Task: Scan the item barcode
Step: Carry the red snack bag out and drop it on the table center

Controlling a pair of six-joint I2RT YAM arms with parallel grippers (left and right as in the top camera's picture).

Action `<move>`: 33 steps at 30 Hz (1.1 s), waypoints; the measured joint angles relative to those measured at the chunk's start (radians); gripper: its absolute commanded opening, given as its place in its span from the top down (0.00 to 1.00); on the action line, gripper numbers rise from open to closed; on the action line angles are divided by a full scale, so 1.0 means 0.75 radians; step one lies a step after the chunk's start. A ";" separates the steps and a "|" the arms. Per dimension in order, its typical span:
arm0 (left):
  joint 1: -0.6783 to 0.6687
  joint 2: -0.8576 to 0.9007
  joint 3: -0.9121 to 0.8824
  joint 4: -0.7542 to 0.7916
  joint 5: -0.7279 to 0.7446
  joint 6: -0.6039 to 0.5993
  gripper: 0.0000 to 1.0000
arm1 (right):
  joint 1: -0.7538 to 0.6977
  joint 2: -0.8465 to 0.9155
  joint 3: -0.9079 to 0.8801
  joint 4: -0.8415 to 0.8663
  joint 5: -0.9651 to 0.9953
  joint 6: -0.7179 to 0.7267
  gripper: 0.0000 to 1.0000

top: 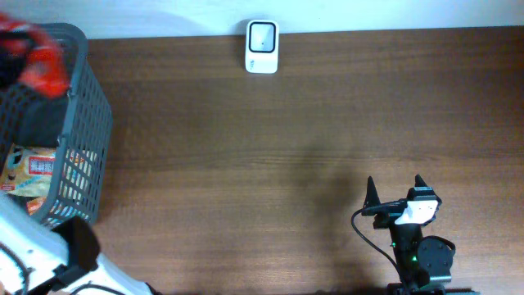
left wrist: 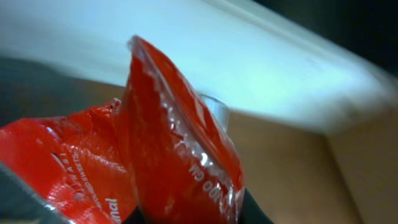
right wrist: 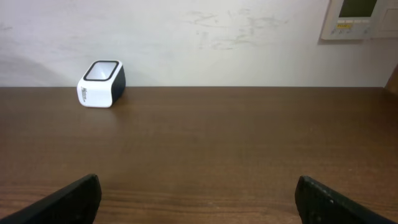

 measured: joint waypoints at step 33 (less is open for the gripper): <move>-1.396 0.860 -0.006 -0.039 -1.033 -0.156 0.05 | 0.000 -0.001 0.000 -0.001 -0.001 0.000 0.02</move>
